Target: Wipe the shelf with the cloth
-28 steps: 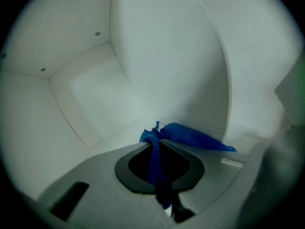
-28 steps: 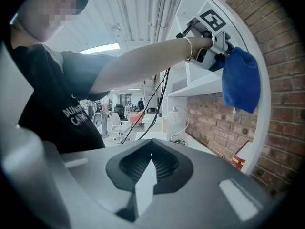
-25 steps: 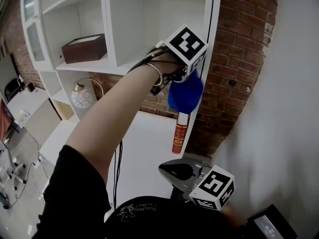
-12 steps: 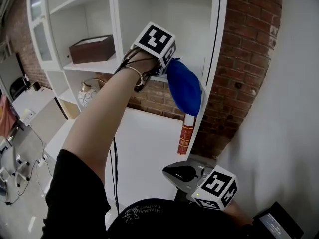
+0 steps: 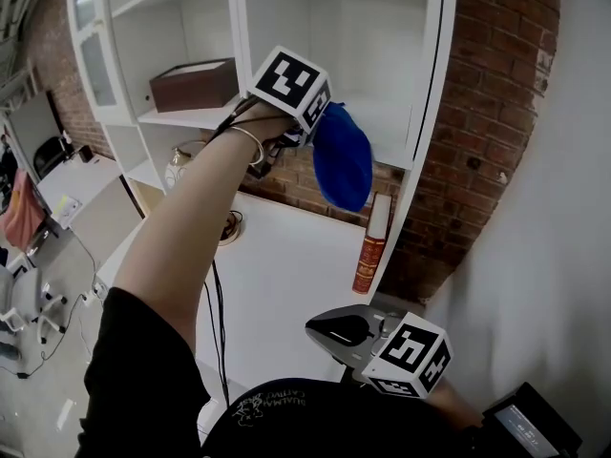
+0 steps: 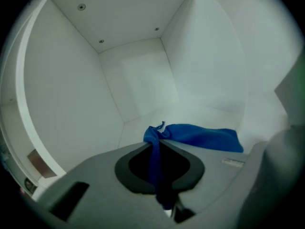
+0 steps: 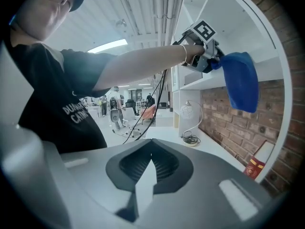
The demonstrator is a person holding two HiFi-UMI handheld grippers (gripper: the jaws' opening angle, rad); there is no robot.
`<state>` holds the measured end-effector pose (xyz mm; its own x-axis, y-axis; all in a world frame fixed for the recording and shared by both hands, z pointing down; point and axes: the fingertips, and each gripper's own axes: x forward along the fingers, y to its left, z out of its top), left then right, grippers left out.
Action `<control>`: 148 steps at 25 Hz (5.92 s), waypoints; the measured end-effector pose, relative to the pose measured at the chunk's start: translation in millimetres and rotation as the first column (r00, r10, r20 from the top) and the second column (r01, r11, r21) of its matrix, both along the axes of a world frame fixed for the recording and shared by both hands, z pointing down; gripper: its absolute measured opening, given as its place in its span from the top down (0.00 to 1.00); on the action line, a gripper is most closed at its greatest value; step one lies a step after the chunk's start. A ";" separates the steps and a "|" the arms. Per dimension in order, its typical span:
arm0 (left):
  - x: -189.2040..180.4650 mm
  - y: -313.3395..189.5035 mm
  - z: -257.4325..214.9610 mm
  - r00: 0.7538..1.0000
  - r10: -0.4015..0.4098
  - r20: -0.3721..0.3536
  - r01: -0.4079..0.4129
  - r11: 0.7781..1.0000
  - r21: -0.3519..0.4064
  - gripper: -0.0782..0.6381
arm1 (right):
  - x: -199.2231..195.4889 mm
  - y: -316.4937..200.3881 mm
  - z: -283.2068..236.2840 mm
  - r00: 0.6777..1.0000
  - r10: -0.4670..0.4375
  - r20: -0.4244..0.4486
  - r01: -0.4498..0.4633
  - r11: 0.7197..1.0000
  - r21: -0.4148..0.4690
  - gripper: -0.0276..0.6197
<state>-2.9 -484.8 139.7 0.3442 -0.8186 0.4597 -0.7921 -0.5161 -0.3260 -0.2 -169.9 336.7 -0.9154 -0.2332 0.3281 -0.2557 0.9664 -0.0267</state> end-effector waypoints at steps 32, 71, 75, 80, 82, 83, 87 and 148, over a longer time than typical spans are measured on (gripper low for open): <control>128.6 57.5 1.8 0.972 0.232 0.038 -0.233 0.972 0.025 0.87 | 28.9 -8.5 21.4 0.994 0.112 0.007 -0.111 0.993 -0.035 0.94; -52.4 15.6 -3.7 0.993 -0.002 0.122 -0.024 0.977 0.213 0.86 | -53.4 9.7 25.8 0.977 0.197 -0.082 -0.201 0.979 -0.045 0.94; -49.7 15.7 -2.6 0.993 -0.011 0.121 -0.012 0.981 0.194 0.86 | -57.4 7.0 23.6 0.980 0.184 -0.077 -0.188 0.981 -0.046 0.94; -29.3 17.0 -2.0 0.989 0.027 0.142 -0.059 0.973 0.223 0.87 | -56.8 2.0 22.8 0.982 0.173 -0.082 -0.177 0.983 -0.045 0.94; -17.9 20.4 -0.3 0.986 0.044 0.159 -0.079 0.973 0.217 0.87 | -52.4 1.2 23.5 0.982 0.169 -0.086 -0.173 0.984 -0.047 0.94; -10.7 22.0 -0.1 0.985 0.054 0.166 -0.089 0.973 0.212 0.87 | -48.2 -0.9 23.4 0.982 0.171 -0.086 -0.175 0.983 -0.046 0.94; 18.7 30.5 -1.5 0.985 0.083 0.152 -0.113 0.973 0.199 0.87 | -31.7 -12.8 18.3 0.983 0.166 -0.084 -0.170 0.985 -0.040 0.94; -49.4 19.4 -4.6 0.993 -0.071 0.097 0.037 0.950 0.311 0.86 | 2.8 -22.0 2.6 0.992 0.112 -0.051 -0.112 0.994 -0.001 0.94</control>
